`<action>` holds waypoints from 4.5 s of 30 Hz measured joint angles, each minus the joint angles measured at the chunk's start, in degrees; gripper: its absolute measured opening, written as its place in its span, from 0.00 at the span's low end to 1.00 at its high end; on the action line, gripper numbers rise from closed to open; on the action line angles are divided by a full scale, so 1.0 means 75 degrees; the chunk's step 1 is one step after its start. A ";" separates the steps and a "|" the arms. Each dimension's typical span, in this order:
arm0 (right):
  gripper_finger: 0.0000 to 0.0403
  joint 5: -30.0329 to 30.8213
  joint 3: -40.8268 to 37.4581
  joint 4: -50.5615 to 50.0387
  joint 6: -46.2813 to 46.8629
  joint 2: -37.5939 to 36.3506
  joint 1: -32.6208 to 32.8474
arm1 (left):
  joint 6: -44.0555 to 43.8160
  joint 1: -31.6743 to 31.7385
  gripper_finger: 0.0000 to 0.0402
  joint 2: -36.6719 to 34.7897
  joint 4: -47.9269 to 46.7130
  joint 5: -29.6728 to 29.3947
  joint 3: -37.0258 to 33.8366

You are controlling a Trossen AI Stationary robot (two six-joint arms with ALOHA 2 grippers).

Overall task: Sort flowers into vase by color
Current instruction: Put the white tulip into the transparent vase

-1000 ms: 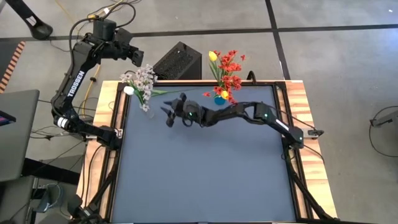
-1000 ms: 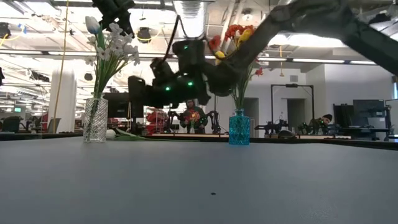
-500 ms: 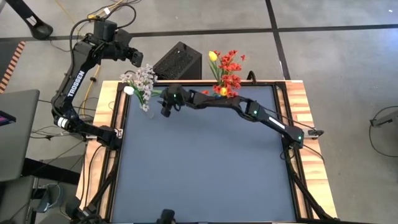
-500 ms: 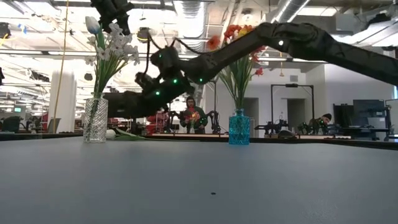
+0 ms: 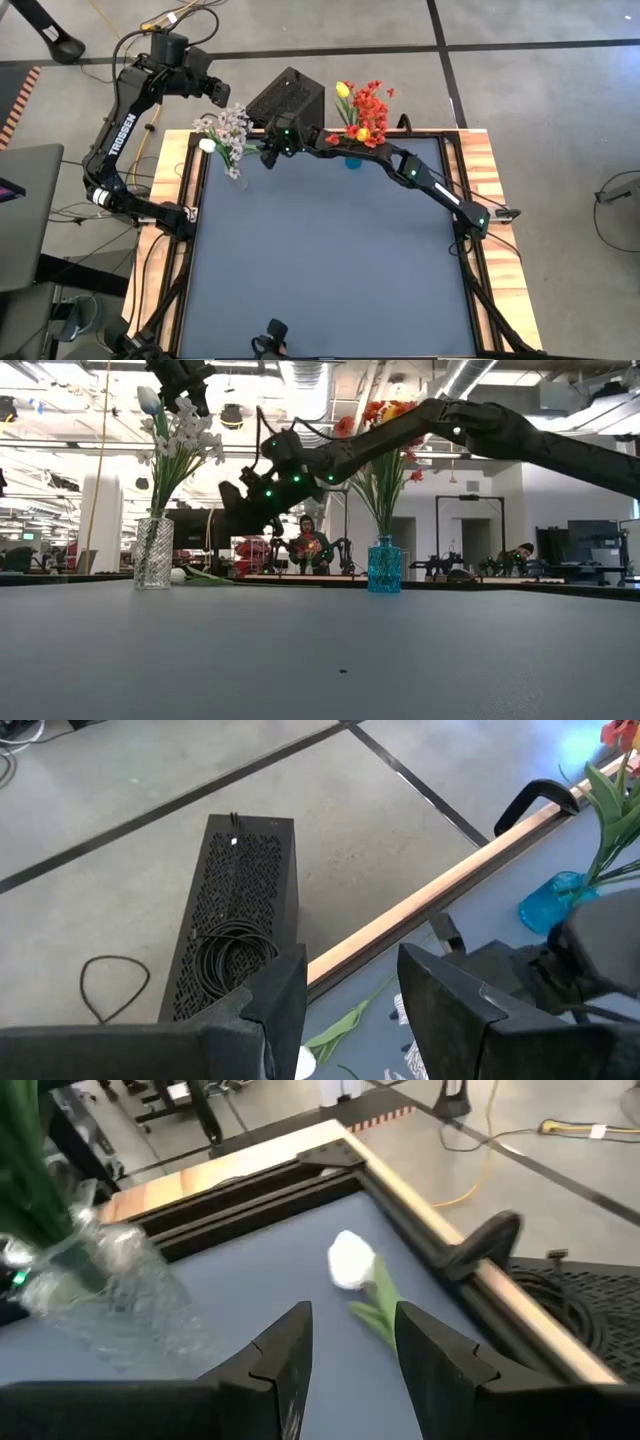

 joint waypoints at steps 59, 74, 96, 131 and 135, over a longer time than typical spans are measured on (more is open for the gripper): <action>0.41 -0.1179 -0.0012 -0.4195 -0.0408 -0.1751 0.0961 | -0.0605 0.0057 0.36 0.4021 0.1047 0.0002 -0.0274; 0.41 -0.2287 -0.0012 -0.4023 -0.0276 -0.1749 0.1008 | 0.0779 -0.1041 0.36 0.5004 0.0266 -0.0597 -0.0280; 0.41 -0.2570 -0.0014 -0.5065 -0.0175 -0.2261 0.1388 | 0.1798 -0.1732 0.36 0.6391 0.0393 -0.1138 -0.0285; 0.41 -0.2547 -0.0012 -0.4771 0.0077 -0.2754 0.1339 | 0.1934 -0.1824 0.00 0.4636 0.0780 -0.1789 -0.0286; 0.41 -0.2547 -0.0012 -0.4778 0.0084 -0.2750 0.1351 | 0.1767 -0.1667 0.00 0.4104 0.1178 -0.1751 -0.0289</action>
